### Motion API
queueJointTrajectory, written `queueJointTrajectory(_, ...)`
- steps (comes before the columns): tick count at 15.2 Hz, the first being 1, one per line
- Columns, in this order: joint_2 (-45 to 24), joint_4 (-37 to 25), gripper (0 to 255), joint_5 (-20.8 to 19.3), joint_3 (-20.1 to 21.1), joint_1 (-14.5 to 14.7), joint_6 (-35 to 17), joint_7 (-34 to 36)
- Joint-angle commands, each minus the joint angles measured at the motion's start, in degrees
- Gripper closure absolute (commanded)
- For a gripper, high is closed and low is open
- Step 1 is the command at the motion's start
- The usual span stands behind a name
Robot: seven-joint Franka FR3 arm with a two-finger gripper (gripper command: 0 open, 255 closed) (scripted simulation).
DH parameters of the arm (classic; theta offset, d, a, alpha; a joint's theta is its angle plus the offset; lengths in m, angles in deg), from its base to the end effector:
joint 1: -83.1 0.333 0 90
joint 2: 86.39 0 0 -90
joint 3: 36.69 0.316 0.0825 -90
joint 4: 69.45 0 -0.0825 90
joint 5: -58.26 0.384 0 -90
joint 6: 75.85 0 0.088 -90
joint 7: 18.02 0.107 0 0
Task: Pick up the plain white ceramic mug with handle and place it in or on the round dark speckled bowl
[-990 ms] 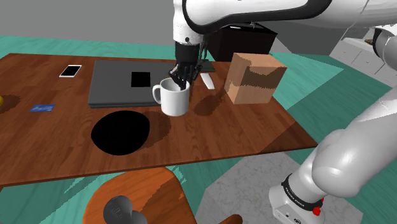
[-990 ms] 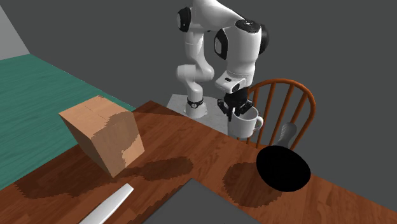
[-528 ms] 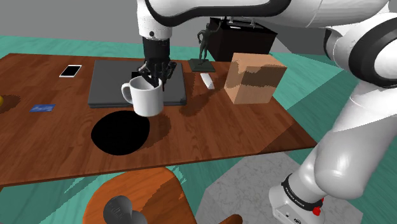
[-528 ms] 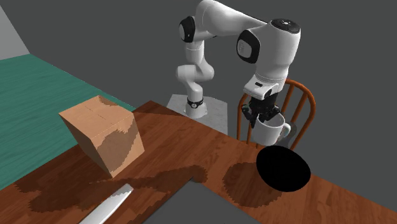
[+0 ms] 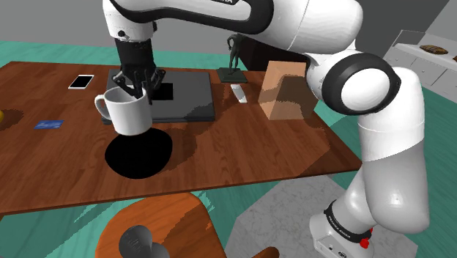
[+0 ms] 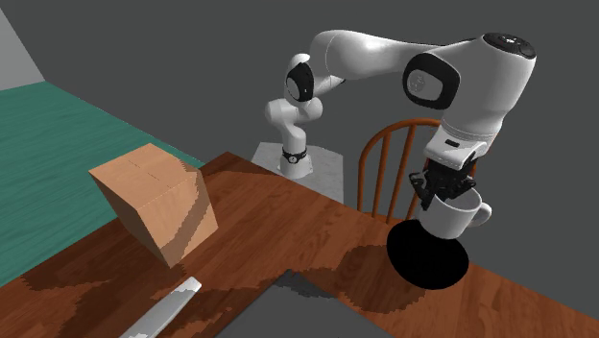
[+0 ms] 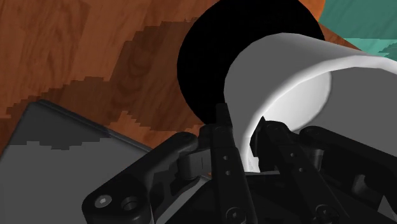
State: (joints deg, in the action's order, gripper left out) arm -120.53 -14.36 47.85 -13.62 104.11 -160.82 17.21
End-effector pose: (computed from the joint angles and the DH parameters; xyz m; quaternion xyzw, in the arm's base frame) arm 0.5774 0.4024 0.5415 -0.9988 -0.0411 0.0271 0.0045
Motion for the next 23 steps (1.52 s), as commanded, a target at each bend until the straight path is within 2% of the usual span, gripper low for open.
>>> queueJointTrajectory(1, -2.8, -3.7, 255, -0.8, -0.3, 1.4, 0.9, 0.5)
queueJointTrajectory(8, -0.3, 6.1, 255, -0.1, 0.0, -0.5, -6.2, 0.7)
queueJointTrajectory(17, 0.6, 15.1, 255, 0.1, -0.1, -1.9, -14.2, 1.0)
queueJointTrajectory(23, 0.6, 15.1, 255, 0.1, -0.1, -1.9, -14.2, 1.0)
